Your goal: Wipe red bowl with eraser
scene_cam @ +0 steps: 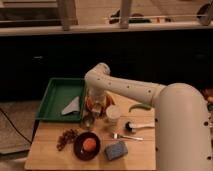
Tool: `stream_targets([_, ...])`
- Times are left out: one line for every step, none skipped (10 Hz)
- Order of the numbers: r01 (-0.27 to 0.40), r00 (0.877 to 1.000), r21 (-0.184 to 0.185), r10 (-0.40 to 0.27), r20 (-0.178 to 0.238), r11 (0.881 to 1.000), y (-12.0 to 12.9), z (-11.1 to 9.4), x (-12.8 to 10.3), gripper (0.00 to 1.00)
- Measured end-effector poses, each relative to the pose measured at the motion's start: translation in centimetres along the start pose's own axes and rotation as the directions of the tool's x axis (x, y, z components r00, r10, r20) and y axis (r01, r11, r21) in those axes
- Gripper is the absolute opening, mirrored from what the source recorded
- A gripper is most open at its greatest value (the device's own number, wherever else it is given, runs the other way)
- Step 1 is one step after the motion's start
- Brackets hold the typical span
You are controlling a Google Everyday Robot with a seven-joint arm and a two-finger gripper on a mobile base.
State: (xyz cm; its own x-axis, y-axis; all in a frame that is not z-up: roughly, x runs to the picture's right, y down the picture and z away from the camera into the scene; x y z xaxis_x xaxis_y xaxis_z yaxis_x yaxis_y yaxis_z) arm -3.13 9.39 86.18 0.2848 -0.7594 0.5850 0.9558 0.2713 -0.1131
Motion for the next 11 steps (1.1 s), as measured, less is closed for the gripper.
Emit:
stream_targets([-0.037,0.999,-0.004,0.037,-0.005,0.999,1.1,-0.1,0.4,0.00])
stream_targets([-0.067,0.998,-0.006,0.067,-0.010,0.998,1.9,-0.1,1.0,0.00])
stream_targets([-0.092,0.995,-0.010,0.092,-0.022,0.996,2.8,-0.1,1.8,0.00])
stream_targets([-0.107,0.994,-0.012,0.106,-0.029,0.994,3.3,-0.2,2.3,0.00])
stream_targets([-0.120,0.992,-0.014,0.119,-0.045,0.993,3.0,-0.2,3.3,0.00])
stream_targets([-0.122,0.991,-0.015,0.121,-0.061,0.992,2.6,-0.3,4.1,0.00])
stream_targets([-0.119,0.990,-0.018,0.117,-0.072,0.993,1.9,-0.3,4.9,0.00])
stream_targets([-0.110,0.991,-0.020,0.108,-0.081,0.994,1.3,-0.3,5.3,0.00])
stream_targets([-0.099,0.992,-0.020,0.097,-0.084,0.995,0.6,-0.2,5.5,0.00])
stream_targets([-0.081,0.993,-0.021,0.079,-0.084,0.996,-0.4,-0.1,5.4,0.00])
stream_targets([-0.054,0.995,-0.014,0.053,-0.085,0.998,-1.8,0.0,5.2,0.00])
